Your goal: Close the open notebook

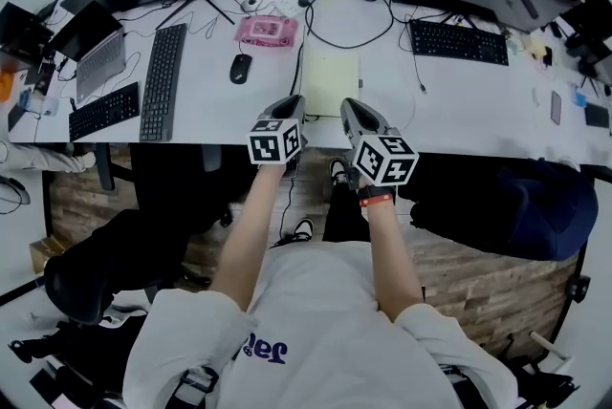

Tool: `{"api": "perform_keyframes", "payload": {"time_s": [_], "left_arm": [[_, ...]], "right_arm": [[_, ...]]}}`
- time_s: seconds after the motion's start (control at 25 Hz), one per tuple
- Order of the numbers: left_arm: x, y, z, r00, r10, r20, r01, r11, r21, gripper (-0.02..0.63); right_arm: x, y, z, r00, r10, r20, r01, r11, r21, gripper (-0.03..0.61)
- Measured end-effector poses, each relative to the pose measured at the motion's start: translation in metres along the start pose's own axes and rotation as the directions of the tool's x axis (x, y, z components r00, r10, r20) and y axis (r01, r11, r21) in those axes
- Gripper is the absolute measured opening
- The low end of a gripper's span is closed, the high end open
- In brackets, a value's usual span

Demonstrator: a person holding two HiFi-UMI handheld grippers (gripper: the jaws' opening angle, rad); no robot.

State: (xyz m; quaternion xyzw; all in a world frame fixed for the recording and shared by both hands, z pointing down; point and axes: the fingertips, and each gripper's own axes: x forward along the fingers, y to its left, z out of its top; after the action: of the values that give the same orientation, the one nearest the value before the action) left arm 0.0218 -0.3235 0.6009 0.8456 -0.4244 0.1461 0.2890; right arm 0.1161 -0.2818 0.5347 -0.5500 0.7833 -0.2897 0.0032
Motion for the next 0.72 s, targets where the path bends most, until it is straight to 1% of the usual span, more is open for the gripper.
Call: {"api": "perform_keyframes", "payload": {"time_s": [0.44, 0.72], "left_arm": [[0.015, -0.028, -0.004, 0.999, -0.046, -0.018, 0.047, 0.996, 0.072, 0.051], [0.032, -0.053, -0.014, 0.996, -0.074, -0.053, 0.080, 0.990, 0.113, 0.059]], "right_arm": [[-0.010, -0.016, 0.002, 0.999, -0.047, 0.023, 0.046, 0.999, 0.027, 0.015], [-0.026, -0.037, 0.002, 0.995, -0.094, 0.037, 0.092, 0.995, 0.045, 0.015]]}}
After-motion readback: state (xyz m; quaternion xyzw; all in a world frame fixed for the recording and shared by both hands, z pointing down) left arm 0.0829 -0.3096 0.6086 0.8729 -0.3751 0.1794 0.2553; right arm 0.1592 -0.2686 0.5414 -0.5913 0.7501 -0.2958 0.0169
